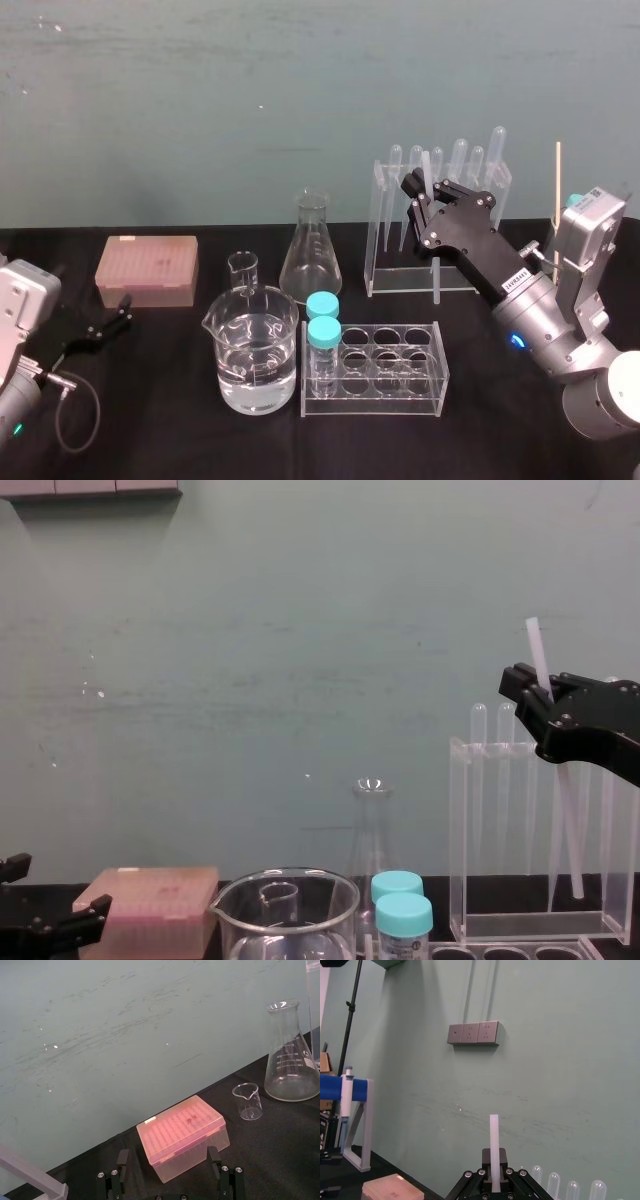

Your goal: Pick up the stirring rod with one hand, then place it down.

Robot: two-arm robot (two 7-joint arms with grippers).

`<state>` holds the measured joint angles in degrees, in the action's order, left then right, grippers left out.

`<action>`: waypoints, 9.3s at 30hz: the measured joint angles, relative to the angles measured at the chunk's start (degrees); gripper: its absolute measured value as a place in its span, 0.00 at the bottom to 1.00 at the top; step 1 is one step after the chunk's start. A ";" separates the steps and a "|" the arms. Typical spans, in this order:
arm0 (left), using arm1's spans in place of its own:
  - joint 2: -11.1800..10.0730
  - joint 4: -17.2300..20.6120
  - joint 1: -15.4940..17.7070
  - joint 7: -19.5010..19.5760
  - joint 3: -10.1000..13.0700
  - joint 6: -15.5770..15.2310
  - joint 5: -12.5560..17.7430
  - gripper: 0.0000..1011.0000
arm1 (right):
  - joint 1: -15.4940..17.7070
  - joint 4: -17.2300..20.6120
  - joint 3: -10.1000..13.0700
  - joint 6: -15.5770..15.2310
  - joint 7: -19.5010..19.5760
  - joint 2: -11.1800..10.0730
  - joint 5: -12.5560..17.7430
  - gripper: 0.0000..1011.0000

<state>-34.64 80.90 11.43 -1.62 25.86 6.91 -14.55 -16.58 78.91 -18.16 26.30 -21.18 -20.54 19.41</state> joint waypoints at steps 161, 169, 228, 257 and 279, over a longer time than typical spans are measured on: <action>0.00 0.00 0.00 0.00 0.00 0.00 0.00 0.99 | -2.50 -9.35 -2.21 -4.67 -11.37 1.83 -1.96 0.58; 0.00 0.00 0.00 0.00 0.00 0.00 0.00 0.99 | -2.50 -9.35 -2.21 -4.66 -11.40 1.83 -1.93 0.83; 0.00 0.00 0.00 0.00 0.00 0.00 0.00 0.99 | 12.09 5.92 12.10 -13.81 7.88 0.80 -17.12 0.99; 0.00 0.00 0.00 0.00 0.00 0.00 0.00 0.99 | 12.00 5.98 12.11 -13.59 8.00 0.82 -17.04 0.99; 0.00 0.00 0.00 0.00 0.00 0.00 0.00 0.99 | 12.00 5.99 12.10 -13.59 8.00 0.82 -17.03 0.99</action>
<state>-34.65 80.90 11.43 -1.62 25.86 6.91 -14.55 -4.58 84.90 -6.05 12.71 -13.18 -19.72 2.37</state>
